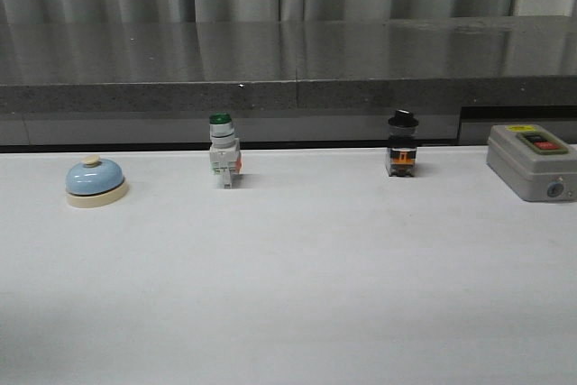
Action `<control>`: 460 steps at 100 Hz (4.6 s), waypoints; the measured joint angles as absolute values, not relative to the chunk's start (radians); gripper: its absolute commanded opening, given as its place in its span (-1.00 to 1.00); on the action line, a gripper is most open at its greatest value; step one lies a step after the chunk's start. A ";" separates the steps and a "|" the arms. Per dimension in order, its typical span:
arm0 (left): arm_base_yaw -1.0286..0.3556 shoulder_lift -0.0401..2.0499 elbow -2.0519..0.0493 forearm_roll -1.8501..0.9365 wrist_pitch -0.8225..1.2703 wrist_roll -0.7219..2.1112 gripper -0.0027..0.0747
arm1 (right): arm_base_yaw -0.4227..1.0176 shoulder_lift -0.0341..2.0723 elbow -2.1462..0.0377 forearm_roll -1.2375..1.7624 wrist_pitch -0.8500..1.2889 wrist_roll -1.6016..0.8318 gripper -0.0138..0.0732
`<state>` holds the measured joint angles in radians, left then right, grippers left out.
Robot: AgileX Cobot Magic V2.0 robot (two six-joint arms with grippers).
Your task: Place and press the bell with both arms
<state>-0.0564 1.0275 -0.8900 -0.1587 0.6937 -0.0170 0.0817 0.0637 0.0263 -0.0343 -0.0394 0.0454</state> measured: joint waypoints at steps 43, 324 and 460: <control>-0.162 1.497 -1.216 -0.148 0.686 0.016 0.72 | 0.082 0.064 0.026 -0.034 -0.039 0.045 -0.82; -0.193 1.906 -1.432 -0.100 0.694 0.018 -0.67 | 0.082 0.064 0.026 -0.034 -0.039 0.045 -0.82; -0.728 2.050 -1.432 -0.124 0.661 0.018 -0.62 | 0.082 0.064 0.026 -0.034 -0.039 0.045 -0.82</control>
<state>-0.7279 2.0504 -1.4315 -0.1237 0.6612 0.0184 0.0817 0.0637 0.0263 -0.0343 -0.0394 0.0454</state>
